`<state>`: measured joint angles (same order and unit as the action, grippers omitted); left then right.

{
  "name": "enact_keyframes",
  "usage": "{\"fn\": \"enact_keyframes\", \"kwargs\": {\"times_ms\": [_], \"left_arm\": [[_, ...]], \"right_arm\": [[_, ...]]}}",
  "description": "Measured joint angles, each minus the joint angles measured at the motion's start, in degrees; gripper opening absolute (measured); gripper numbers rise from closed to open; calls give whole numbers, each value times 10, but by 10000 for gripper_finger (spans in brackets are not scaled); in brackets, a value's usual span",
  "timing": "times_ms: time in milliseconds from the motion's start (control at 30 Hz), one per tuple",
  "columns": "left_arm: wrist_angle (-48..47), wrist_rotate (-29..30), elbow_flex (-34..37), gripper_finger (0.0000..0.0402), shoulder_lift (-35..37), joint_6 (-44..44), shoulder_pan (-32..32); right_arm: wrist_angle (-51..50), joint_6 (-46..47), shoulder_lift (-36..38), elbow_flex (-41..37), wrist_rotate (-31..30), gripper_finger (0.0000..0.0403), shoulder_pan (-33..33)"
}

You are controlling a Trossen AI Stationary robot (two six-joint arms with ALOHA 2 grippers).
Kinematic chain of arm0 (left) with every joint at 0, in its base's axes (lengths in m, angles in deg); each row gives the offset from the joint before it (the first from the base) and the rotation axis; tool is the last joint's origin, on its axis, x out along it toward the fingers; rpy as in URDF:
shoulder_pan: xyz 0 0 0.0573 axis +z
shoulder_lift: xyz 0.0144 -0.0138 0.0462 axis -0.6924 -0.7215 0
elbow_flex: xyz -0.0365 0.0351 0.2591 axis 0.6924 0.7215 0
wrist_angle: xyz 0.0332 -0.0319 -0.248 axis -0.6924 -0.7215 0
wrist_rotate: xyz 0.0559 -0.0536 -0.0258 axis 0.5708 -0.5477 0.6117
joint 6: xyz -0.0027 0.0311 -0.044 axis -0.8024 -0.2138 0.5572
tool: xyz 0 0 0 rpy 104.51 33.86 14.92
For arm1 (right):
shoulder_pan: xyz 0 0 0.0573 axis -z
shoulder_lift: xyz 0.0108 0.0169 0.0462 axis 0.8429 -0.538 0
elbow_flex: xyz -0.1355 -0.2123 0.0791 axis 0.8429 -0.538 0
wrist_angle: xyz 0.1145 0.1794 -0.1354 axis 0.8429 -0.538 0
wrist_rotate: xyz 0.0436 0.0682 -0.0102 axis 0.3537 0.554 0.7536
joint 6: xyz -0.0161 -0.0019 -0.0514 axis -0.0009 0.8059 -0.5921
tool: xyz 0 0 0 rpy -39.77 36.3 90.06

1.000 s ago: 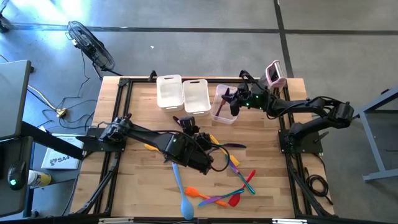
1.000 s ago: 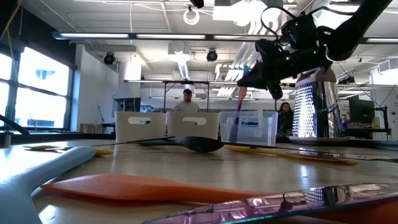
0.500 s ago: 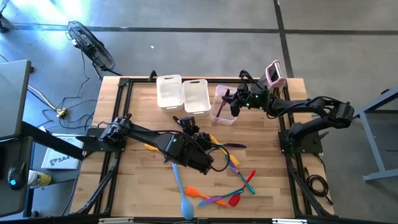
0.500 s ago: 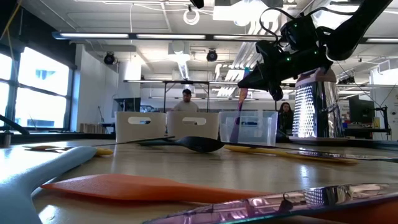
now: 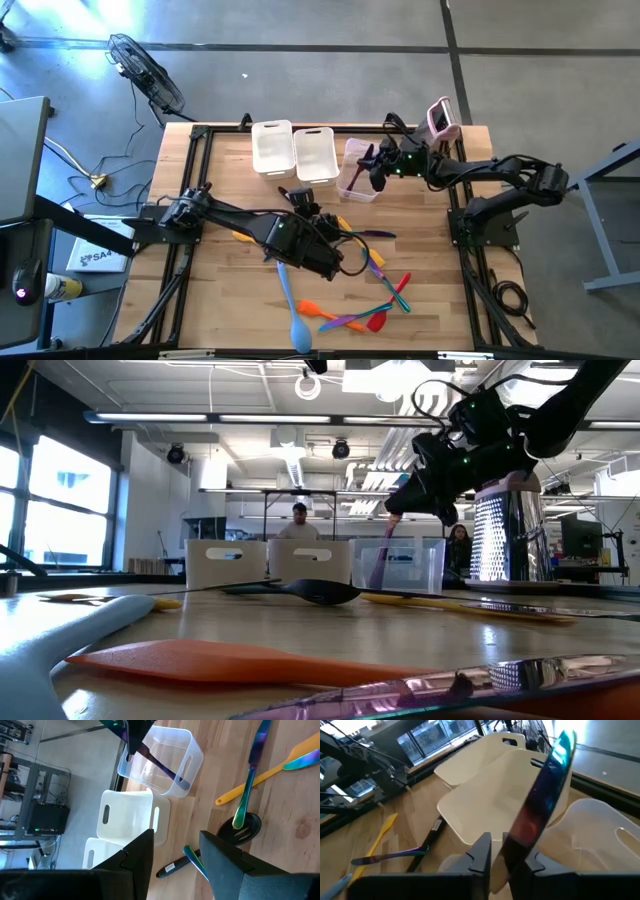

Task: Pick & Place Kitchen Items
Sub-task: Put the purple table knife into the transparent bin

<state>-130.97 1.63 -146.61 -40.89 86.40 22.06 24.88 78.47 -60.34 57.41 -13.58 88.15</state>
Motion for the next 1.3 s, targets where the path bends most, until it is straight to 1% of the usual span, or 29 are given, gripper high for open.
{"fn": "enact_keyframes", "kwargs": {"times_ms": [267, 400, 500, 800, 1167, 1300], "left_arm": [[0, 0, 0, 152, 0, 0, 0], [0, 0, 0, 152, 0, 0, 0], [0, 0, 0, 152, 0, 1, 0], [0, 1, 0, 152, 0, 2, 0], [0, 1, 0, 152, 0, 4, 0], [0, 1, 0, 152, 0, 5, 0]], "right_arm": [[-2, 3, 1, 0, -3, 143, 0], [-1, 22, 1, 0, -31, 184, 0], [-4, 22, 1, 0, -57, 203, 0], [-44, -43, 1, 1, -139, 211, 0], [-64, -104, 1, 1, -206, 211, 0], [-70, -111, 1, 1, -227, 211, 0]]}}
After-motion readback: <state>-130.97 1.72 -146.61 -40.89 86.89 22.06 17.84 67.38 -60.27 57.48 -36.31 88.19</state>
